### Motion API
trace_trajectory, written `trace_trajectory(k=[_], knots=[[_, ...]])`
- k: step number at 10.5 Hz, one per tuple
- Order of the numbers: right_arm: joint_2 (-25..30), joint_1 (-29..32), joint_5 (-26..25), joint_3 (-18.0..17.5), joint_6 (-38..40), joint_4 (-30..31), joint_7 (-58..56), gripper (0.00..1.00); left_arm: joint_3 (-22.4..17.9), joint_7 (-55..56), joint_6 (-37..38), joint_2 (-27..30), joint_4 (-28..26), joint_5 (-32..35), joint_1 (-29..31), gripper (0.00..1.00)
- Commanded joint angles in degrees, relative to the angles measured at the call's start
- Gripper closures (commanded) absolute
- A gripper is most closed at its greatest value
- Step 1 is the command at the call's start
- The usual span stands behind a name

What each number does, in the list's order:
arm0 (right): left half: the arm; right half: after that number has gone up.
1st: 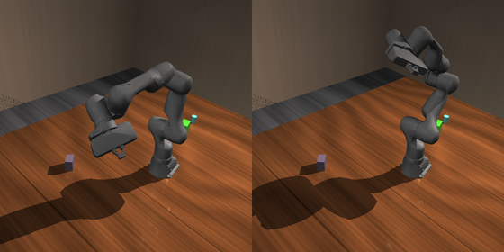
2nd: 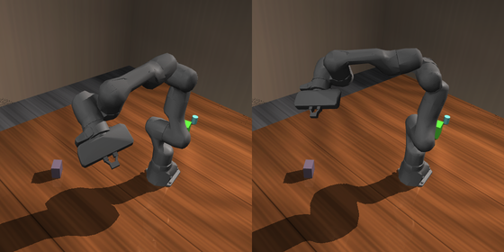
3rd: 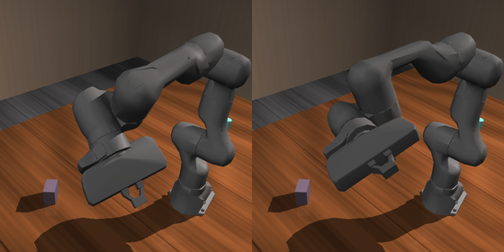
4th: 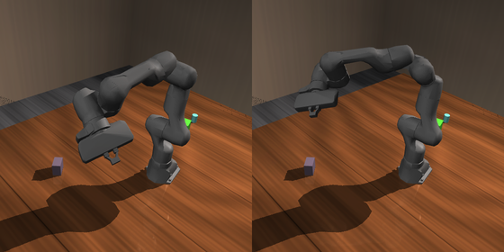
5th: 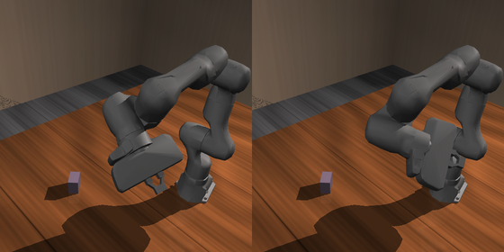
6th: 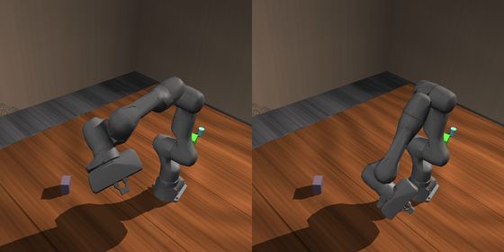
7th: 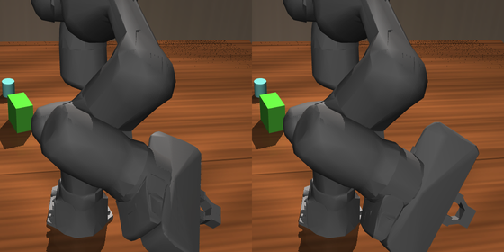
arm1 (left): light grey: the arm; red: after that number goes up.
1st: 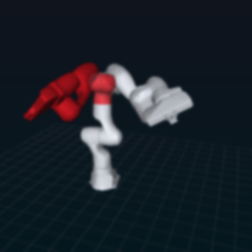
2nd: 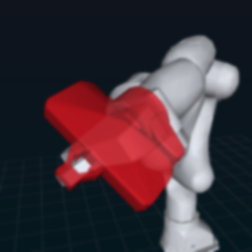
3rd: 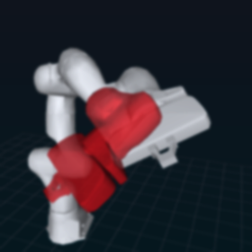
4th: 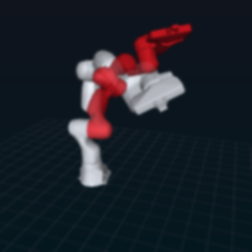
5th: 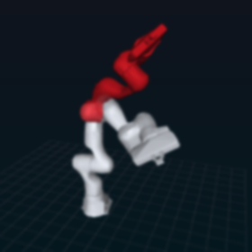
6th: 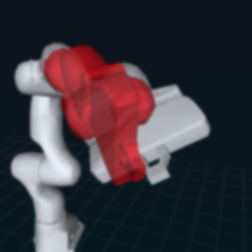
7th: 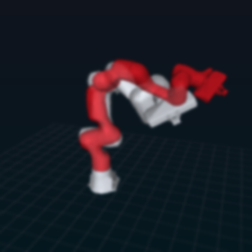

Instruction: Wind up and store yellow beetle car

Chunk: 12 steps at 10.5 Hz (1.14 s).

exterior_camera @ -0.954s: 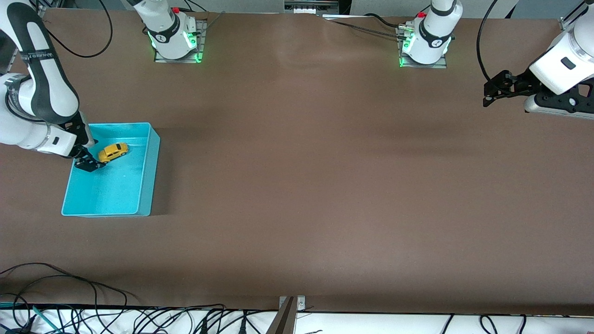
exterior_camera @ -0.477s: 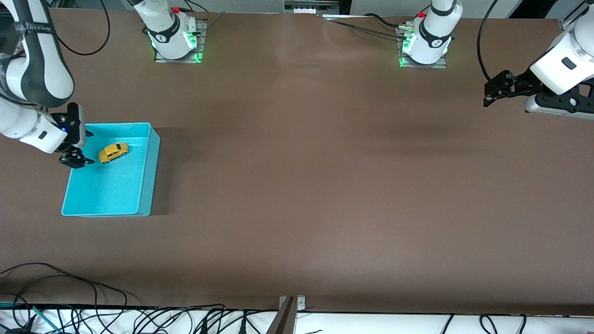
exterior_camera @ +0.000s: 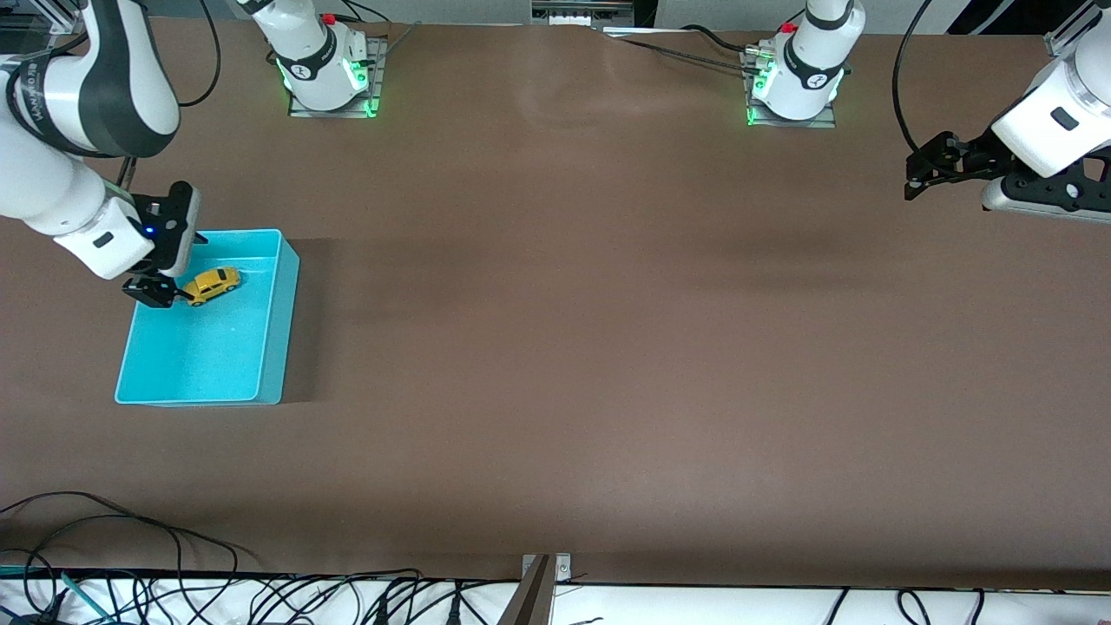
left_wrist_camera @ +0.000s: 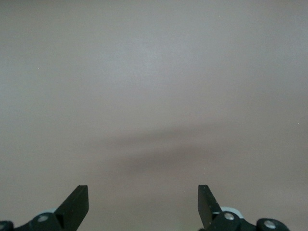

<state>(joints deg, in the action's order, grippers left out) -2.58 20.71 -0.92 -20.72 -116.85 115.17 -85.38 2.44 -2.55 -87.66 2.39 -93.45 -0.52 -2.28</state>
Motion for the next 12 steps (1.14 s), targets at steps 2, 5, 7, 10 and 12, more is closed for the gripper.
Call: trace_trajectory(k=[2, 5, 7, 10, 12], knots=[[0.6, -6.7, 0.6, 3.8, 9.4, -7.1, 12.7, 0.0, -0.4, 0.6, 1.4, -0.8, 2.0, -0.8, -0.4, 0.0], [2.3, -10.9, 0.6, 3.8, 13.7, -11.4, 34.6, 0.0, -0.4, 0.6, 1.4, -0.8, 2.0, -0.8, -0.4, 0.0], [3.2, -13.5, 0.7, 3.9, 15.2, -13.6, 50.5, 0.0, -0.4, 0.6, 1.4, -0.8, 2.0, -0.8, -0.4, 0.0], [3.7, -18.1, 0.6, 7.3, 19.4, -17.1, 75.6, 0.0, -0.4, 0.6, 1.4, -0.8, 2.0, -0.8, -0.4, 0.0], [3.2, -22.3, -0.2, 14.3, 20.3, -19.9, 78.4, 0.0, -0.4, 0.6, 1.4, -0.8, 2.0, -0.9, -0.4, 0.0]])
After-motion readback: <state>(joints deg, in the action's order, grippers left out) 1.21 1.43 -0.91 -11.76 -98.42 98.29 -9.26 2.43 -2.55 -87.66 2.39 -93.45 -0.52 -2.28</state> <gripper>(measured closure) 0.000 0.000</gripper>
